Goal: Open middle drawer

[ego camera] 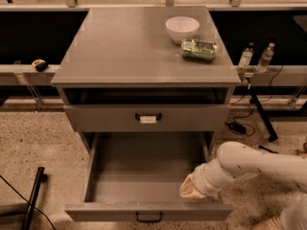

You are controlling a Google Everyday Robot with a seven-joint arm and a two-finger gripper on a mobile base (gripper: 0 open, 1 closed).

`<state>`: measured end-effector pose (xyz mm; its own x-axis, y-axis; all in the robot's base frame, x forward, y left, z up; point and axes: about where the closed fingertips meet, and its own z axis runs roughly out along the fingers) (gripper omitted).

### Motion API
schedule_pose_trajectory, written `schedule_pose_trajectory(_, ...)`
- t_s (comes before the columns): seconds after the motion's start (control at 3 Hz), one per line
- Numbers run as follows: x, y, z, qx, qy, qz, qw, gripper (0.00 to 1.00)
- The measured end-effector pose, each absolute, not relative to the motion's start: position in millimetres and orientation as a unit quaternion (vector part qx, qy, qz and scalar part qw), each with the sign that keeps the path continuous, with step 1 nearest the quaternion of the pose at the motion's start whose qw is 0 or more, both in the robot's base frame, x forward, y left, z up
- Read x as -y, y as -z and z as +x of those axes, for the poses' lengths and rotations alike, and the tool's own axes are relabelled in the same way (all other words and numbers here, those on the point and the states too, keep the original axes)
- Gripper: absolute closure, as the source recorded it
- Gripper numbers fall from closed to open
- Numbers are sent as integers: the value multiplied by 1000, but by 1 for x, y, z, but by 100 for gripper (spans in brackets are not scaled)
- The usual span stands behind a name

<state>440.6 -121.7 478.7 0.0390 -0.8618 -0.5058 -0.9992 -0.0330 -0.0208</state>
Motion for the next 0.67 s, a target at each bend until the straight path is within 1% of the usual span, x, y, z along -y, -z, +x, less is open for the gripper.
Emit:
schedule_pose_trajectory(0.33,102,-543,446,-606,-100,-731,297,73)
schedule_pose_trajectory(0.67,92,-547,463,-605,-81,-718,334,50)
